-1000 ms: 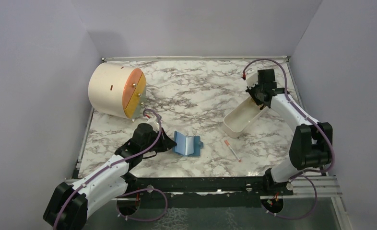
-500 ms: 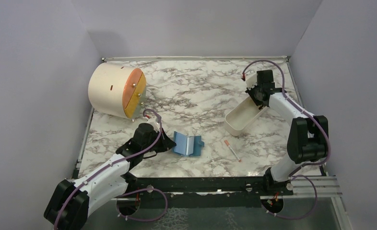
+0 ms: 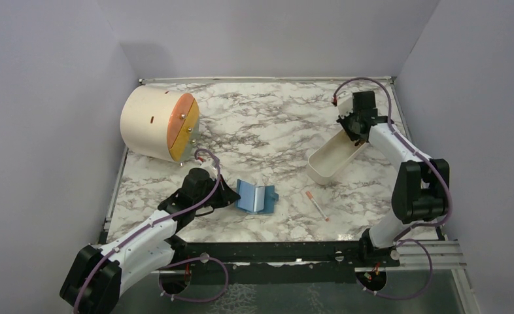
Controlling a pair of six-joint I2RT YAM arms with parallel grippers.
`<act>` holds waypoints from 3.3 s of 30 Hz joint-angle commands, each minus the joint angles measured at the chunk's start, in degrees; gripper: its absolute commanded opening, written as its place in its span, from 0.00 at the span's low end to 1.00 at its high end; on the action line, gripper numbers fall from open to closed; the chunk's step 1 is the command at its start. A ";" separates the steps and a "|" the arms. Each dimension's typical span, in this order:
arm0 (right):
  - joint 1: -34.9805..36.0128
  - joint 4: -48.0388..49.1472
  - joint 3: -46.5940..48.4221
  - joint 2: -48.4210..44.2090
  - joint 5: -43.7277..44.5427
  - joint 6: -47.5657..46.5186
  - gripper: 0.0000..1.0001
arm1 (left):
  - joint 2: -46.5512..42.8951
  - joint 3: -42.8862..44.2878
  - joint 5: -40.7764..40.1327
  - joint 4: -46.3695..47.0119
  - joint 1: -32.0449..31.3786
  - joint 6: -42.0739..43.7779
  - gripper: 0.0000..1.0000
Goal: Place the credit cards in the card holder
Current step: Pick up the credit card from the storage box, then insert the credit card into the card holder.
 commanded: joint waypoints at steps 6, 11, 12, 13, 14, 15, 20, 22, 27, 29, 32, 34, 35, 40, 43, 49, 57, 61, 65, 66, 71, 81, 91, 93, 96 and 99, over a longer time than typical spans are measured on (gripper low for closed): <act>-0.38 -5.85 5.12 -6.56 -3.49 7.54 0.01 | 0.46 -0.20 -1.93 -0.41 0.04 1.59 0.02; -0.38 -8.14 5.34 -8.93 -2.60 12.65 0.01 | 0.93 0.47 -2.72 -1.93 0.04 2.03 0.04; -0.34 -7.87 4.91 -9.63 -2.97 13.23 0.01 | 0.85 0.50 -2.74 -2.12 0.03 1.91 0.05; -0.30 -7.78 4.58 -10.21 -3.18 13.76 0.01 | 0.70 0.41 -2.81 -2.31 0.04 1.82 0.06; -0.29 -7.84 4.26 -10.64 -2.99 14.17 0.01 | 0.49 0.23 -2.88 -2.41 0.04 1.66 0.07; -0.29 -7.81 3.93 -10.88 -2.35 14.40 0.01 | 0.19 0.05 -3.04 -2.58 0.04 1.48 0.08; -0.29 -5.73 1.84 -9.94 -0.97 14.56 0.01 | -1.38 -0.43 -3.10 -3.68 0.04 1.24 0.08; -0.29 -7.10 2.56 -8.45 0.24 15.41 0.01 | -1.69 -0.38 -3.03 -3.85 0.03 1.09 0.09; -0.30 -10.58 5.62 -6.34 0.27 18.31 0.01 | -1.31 0.41 -2.91 -3.74 0.03 1.06 0.09; -0.29 -11.09 6.28 -6.81 -1.18 18.96 0.01 | -0.91 0.63 -3.13 -3.76 0.04 1.06 0.09; -0.29 -11.01 6.48 -8.76 -2.65 22.99 0.01 | -0.34 0.65 -3.27 -3.44 0.04 0.93 0.09; 0.09 -10.97 5.92 -10.98 -4.86 25.84 0.01 | -0.12 0.41 -3.20 -3.10 0.04 0.80 0.08; 0.83 -10.86 5.42 -12.25 -5.15 26.93 0.01 | -0.01 0.30 -3.19 -2.92 0.04 0.68 0.05; 4.22 -10.94 3.41 -18.08 -5.24 33.50 0.01 | 0.33 0.18 -3.01 -2.16 0.08 -0.17 0.00; 7.66 -9.44 0.67 -22.25 -8.70 37.54 0.01 | 0.20 0.14 -2.78 -1.71 0.04 -0.79 0.00; 14.64 -3.21 -7.70 -30.07 -17.07 48.18 0.01 | -0.64 -0.06 -2.21 -1.11 0.03 -1.78 0.00; 21.29 5.89 -17.02 -32.75 -23.91 63.70 0.01 | -2.37 -1.64 -2.60 -0.70 0.03 -4.15 0.00; 24.31 10.02 -20.78 -31.30 -24.60 72.44 0.01 | -2.78 -1.83 -3.69 -1.64 0.04 -4.76 0.00; 26.58 16.73 -27.04 -31.35 -25.04 84.91 0.01 | -2.21 -2.25 -4.63 -2.23 0.04 -5.83 0.00; 26.86 18.90 -28.80 -31.40 -25.59 88.78 0.01 | -2.05 -2.43 -4.74 -2.19 0.04 -6.10 0.00; 27.80 23.24 -32.44 -30.62 -26.78 98.10 0.01 | -2.01 -2.62 -4.68 -2.39 0.03 -6.44 0.00; 30.88 24.94 -30.54 -26.77 -25.91 96.21 0.01 | -3.21 -3.12 -4.99 -2.43 0.00 -6.75 0.00; 40.09 31.45 -26.92 -16.27 -21.43 90.05 0.01 | -3.36 -3.37 -4.50 -2.35 0.04 -6.41 0.00; 40.54 30.68 -26.52 -14.04 -20.64 88.86 0.01 | -3.35 -3.68 -4.63 -2.25 0.04 -6.41 0.00; 40.53 31.08 -27.11 -12.15 -19.78 86.24 0.01 | -3.21 -3.68 -5.42 -2.97 0.04 -5.26 0.00; 40.57 32.95 -28.54 -10.58 -19.99 85.52 0.01 | -3.21 -3.57 -6.78 -4.51 0.04 -4.34 0.00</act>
